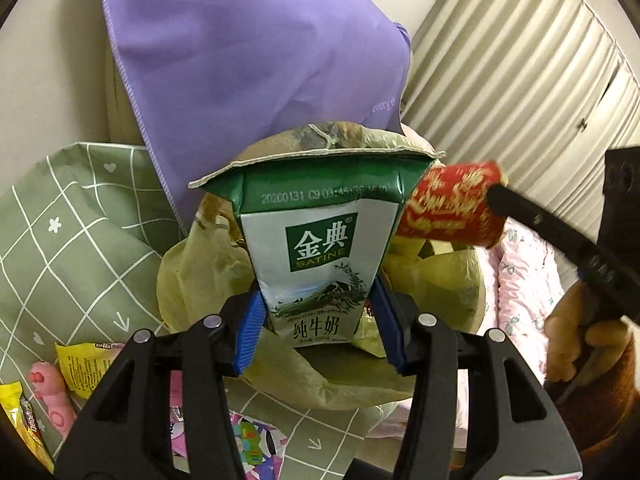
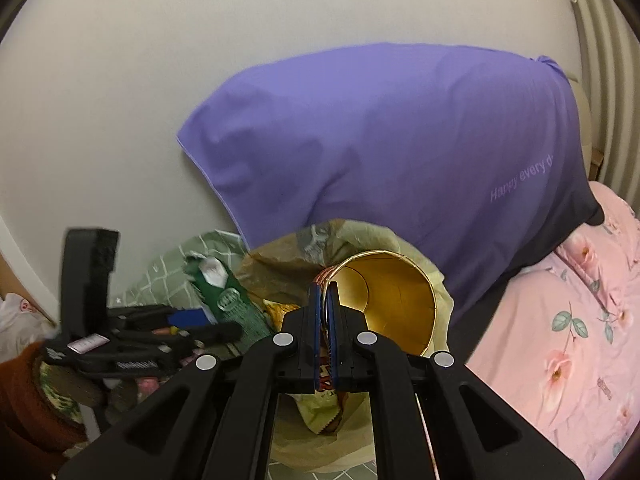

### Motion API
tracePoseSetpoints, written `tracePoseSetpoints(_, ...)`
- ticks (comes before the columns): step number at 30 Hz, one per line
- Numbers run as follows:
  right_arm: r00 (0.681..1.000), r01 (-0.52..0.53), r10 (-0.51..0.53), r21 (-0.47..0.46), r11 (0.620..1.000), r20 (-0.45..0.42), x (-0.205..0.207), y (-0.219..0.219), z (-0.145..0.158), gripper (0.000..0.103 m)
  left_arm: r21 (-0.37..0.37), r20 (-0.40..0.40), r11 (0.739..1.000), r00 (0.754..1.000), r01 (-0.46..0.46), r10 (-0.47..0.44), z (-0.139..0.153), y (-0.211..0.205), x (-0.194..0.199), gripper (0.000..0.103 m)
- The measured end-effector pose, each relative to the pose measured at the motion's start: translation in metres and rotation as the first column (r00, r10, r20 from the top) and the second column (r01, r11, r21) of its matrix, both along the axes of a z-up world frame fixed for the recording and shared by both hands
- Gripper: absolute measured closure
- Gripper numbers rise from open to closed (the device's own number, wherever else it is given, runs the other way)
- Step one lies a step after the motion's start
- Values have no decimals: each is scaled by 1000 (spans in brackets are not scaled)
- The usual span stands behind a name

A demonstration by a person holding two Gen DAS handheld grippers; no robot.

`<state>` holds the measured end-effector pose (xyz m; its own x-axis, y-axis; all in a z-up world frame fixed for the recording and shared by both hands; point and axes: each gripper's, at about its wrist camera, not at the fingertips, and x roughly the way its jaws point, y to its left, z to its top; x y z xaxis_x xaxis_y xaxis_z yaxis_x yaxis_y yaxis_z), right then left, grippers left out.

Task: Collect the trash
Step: 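Open both tools to drop the carton and red cup into the trash bag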

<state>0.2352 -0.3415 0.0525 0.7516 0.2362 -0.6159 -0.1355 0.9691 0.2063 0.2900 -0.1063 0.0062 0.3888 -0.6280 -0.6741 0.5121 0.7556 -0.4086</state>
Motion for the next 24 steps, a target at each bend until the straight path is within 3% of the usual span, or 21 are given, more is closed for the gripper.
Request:
tracePoseSetpoints(5, 1000, -1, -1, -72, 997, -31, 5, 9, -8, 97, 14, -18, 1000, 999, 28, -28, -8, 2, 4, 55)
tracePoseSetpoints(10, 998, -7, 1, -85, 996, -67, 9, 14, -15, 97, 9, -27, 999, 999, 31, -31, -9, -1, 8, 55)
tracePoseSetpoints(14, 999, 9, -14, -100, 995, -47, 4, 17, -13, 96, -15, -17, 999, 999, 40, -40, -5, 2, 9, 55)
tracePoseSetpoints(16, 999, 27, -30, -102, 994, -29, 0, 16, -10, 96, -45, -18, 998, 999, 49, -50, -2, 5, 8, 50)
tracePoseSetpoints(18, 999, 44, -47, -109, 993, -22, -3, 15, -8, 93, -62, -10, 997, 999, 48, -49, 0, 11, 6, 40)
tracePoseSetpoints(20, 998, 66, -68, -118, 991, -13, -7, 14, -5, 76, -70, 3, 997, 999, 41, -41, 6, 17, 3, 39)
tracePoseSetpoints(21, 997, 69, -70, -113, 991, -8, -9, 14, -4, 73, -73, 8, 997, 999, 39, -38, 9, 19, 2, 37)
tracePoseSetpoints(24, 997, 75, -75, -109, 991, 4, -15, 16, 1, 71, -86, 41, 996, 999, 17, -14, 21, 29, -5, 34)
